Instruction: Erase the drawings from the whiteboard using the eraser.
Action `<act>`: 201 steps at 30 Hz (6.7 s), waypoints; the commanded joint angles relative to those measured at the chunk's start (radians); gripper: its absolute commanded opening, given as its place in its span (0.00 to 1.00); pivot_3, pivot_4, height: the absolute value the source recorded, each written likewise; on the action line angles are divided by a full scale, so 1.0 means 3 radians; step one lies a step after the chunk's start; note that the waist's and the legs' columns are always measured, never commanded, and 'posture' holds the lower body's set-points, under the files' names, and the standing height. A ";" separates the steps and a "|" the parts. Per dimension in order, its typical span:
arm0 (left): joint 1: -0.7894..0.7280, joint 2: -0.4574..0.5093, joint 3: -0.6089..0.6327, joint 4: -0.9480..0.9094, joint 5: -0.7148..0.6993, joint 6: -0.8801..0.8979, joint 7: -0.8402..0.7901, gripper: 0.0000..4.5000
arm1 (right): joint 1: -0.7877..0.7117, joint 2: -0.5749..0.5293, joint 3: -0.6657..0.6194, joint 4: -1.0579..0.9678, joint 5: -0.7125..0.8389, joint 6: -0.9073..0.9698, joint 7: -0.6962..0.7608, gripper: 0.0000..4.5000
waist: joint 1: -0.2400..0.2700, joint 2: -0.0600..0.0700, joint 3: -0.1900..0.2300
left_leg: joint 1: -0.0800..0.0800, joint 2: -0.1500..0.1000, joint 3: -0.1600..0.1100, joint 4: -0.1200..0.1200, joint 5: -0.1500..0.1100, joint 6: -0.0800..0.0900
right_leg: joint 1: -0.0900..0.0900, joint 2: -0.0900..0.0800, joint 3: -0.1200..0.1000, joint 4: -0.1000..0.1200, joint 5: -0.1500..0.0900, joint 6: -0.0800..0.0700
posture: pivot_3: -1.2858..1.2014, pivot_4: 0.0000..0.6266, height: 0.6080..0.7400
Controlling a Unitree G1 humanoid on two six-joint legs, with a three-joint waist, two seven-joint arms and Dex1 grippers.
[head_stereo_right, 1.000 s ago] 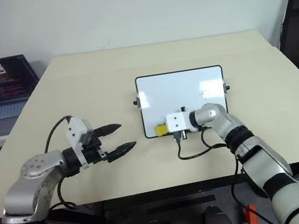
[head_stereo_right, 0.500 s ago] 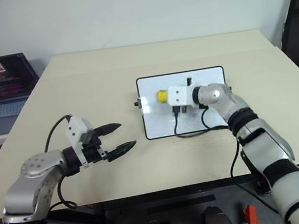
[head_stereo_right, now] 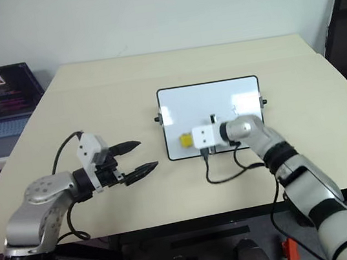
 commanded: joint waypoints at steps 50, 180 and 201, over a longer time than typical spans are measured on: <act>-0.0519 0.0421 0.0089 0.0186 0.0018 -0.0018 -0.0479 1.00 | 0.2290 -0.2395 -0.2263 -0.3022 0.2025 0.2217 0.1263 0.24 | 0.0069 0.0026 0.0045 | -0.0077 -0.0007 0.0000 0.0011 -0.0036 -0.0011 | -0.0052 -0.0008 -0.0011 -0.0007 -0.0023 0.0025 | 0.52 0.24 1.00; -0.1139 0.0299 -0.0160 0.0608 0.0092 -0.0112 -0.0900 1.00 | 0.2295 -0.2447 -0.2506 -0.2760 0.2165 0.1877 0.1301 0.24 | 0.0082 0.0007 0.0039 | -0.0049 -0.0007 0.0003 0.0011 -0.0060 0.0002 | -0.0009 -0.0009 -0.0008 -0.0043 -0.0020 0.0035 | 0.52 0.24 1.00; -0.0992 0.0311 -0.0111 0.0438 0.0055 -0.0038 -0.0785 1.00 | 0.2039 -0.2211 -0.2324 -0.2708 0.2260 0.1925 0.1296 0.24 | 0.0082 0.0007 0.0039 | -0.0049 -0.0007 0.0003 0.0016 -0.0059 0.0002 | -0.0008 -0.0009 -0.0008 -0.0040 -0.0019 0.0035 | 0.52 0.24 1.00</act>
